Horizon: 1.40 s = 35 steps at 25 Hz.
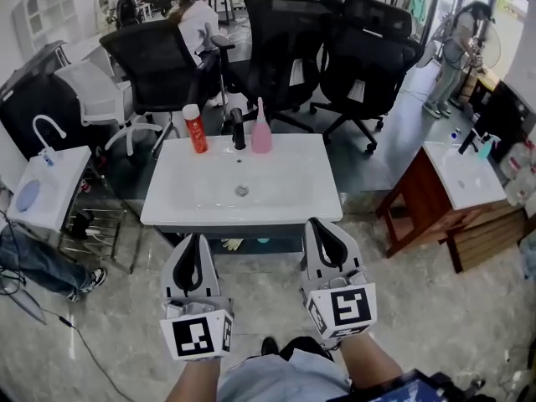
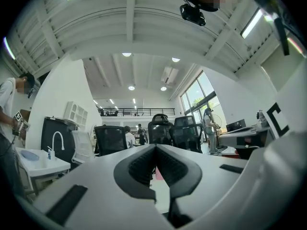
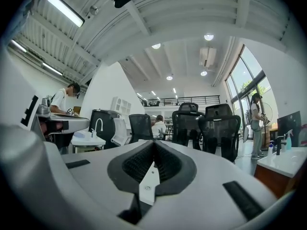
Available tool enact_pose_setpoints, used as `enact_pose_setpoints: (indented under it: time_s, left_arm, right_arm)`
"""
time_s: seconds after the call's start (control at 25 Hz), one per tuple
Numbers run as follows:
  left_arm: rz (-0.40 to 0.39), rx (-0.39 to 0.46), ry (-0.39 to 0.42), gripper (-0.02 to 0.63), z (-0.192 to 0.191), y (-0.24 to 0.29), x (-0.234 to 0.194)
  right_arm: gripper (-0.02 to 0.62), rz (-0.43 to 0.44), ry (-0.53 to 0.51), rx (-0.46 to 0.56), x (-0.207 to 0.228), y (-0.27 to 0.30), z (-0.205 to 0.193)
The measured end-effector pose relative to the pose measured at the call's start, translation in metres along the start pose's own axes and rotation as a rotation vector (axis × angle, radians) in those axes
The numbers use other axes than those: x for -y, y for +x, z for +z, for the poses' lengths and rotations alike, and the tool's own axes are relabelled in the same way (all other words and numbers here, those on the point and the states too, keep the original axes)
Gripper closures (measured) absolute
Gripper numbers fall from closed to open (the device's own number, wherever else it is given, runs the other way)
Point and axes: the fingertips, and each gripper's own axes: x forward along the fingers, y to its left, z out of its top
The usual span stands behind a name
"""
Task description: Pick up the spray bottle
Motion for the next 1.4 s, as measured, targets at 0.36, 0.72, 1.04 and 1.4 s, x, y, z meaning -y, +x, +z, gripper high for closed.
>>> enact_pose_setpoints:
  time_s: [0.36, 0.72, 1.04, 1.4]
  left_arm:
    - [-0.037, -0.052, -0.002, 0.591, -0.029, 0.033, 0.004]
    - [-0.023, -0.093, 0.019, 0.591, -0.049, 0.092, -0.006]
    - [0.002, -0.129, 0.012, 0.591, -0.067, 0.168, -0.011]
    - [0.046, -0.089, 0.03, 0.591, -0.051, 0.241, -0.012]
  right_arm:
    - [0.58, -0.034, 0.03, -0.048, 0.016, 0.022, -0.029]
    - [0.58, -0.022, 0.06, -0.064, 0.043, 0.088, -0.045]
    - [0.58, 0.018, 0.067, -0.095, 0.074, 0.164, -0.057]
    - [0.58, 0.069, 0.043, -0.052, 0.11, 0.235, -0.035]
